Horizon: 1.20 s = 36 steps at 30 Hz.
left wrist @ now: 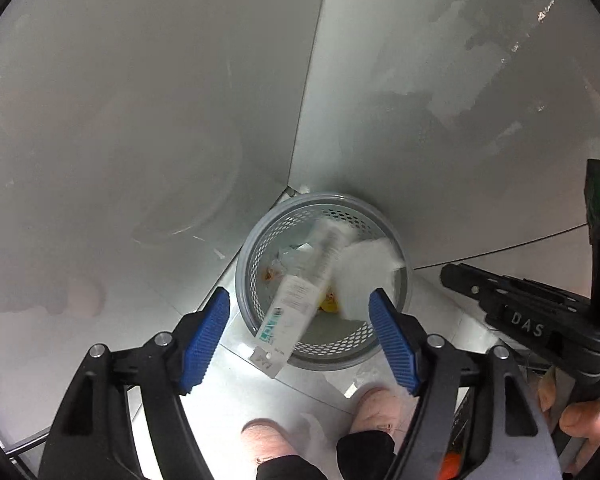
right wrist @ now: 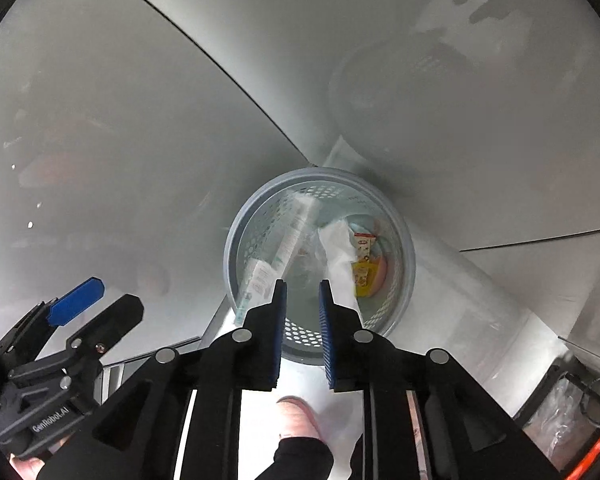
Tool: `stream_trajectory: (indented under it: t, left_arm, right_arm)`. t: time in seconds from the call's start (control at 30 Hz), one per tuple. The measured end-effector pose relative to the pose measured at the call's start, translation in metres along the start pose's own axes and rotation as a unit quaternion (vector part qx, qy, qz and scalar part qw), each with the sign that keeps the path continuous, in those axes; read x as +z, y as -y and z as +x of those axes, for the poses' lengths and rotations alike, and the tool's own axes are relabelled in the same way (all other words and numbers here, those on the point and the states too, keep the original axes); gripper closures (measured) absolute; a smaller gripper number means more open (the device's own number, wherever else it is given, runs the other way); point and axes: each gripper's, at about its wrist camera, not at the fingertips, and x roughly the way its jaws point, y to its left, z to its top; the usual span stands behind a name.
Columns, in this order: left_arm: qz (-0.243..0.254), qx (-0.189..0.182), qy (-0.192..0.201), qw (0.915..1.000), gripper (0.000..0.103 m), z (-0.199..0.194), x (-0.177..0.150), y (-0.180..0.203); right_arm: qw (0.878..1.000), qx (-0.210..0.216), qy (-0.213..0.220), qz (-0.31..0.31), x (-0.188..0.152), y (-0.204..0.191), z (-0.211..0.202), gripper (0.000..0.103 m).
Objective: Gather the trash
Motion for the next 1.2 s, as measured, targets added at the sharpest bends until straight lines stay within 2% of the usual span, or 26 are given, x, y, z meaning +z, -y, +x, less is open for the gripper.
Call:
stream_trajectory:
  t: [0.27,0.43,0.57,0.73,0.83,1.0,1.1,1.13,1.2]
  left_arm:
    - [0.003,0.011,0.010,0.9999,0.032,-0.023,0.002,-0.001]
    - [0.006,0.014,0.015,0.9998,0.032,-0.036,-0.007,0.014]
    - [0.012,0.010,0.020,0.9997,0.032,-0.064,-0.006,0.019]
    - [0.026,0.014,0.037,0.9989,0.032,-0.115,-0.008,0.030]
    - [0.025,0.016,0.044,0.9986,0.032,-0.148,-0.010,0.033]
    - [0.034,0.021,0.059,0.9974,0.032,-0.200,-0.015,0.036]
    - [0.039,0.021,0.066,0.9969,0.031,-0.238,-0.017,0.037]
    - [0.040,0.021,0.069,0.9966,0.028,-0.249,-0.017,0.037]
    - [0.041,0.024,0.078,0.9958,0.025,-0.270,-0.019,0.037]
  right_arm:
    - [1.000,0.001,0.002,0.002,0.001,-0.002,-0.017,0.085]
    - [1.000,0.008,0.006,0.000,-0.007,-0.004,-0.027,0.085]
    - [1.000,0.002,0.014,-0.008,-0.017,-0.012,-0.044,0.085]
    - [0.999,0.003,0.035,0.008,-0.027,-0.018,-0.085,0.084]
    - [0.998,0.002,0.056,0.020,-0.033,-0.024,-0.117,0.078]
    - [0.996,0.001,0.086,0.024,-0.050,-0.043,-0.171,0.077]
    - [0.994,-0.005,0.103,0.023,-0.066,-0.058,-0.206,0.070]
    - [0.994,-0.006,0.108,0.024,-0.071,-0.063,-0.219,0.065]
    - [0.993,-0.006,0.116,0.022,-0.080,-0.071,-0.239,0.063]
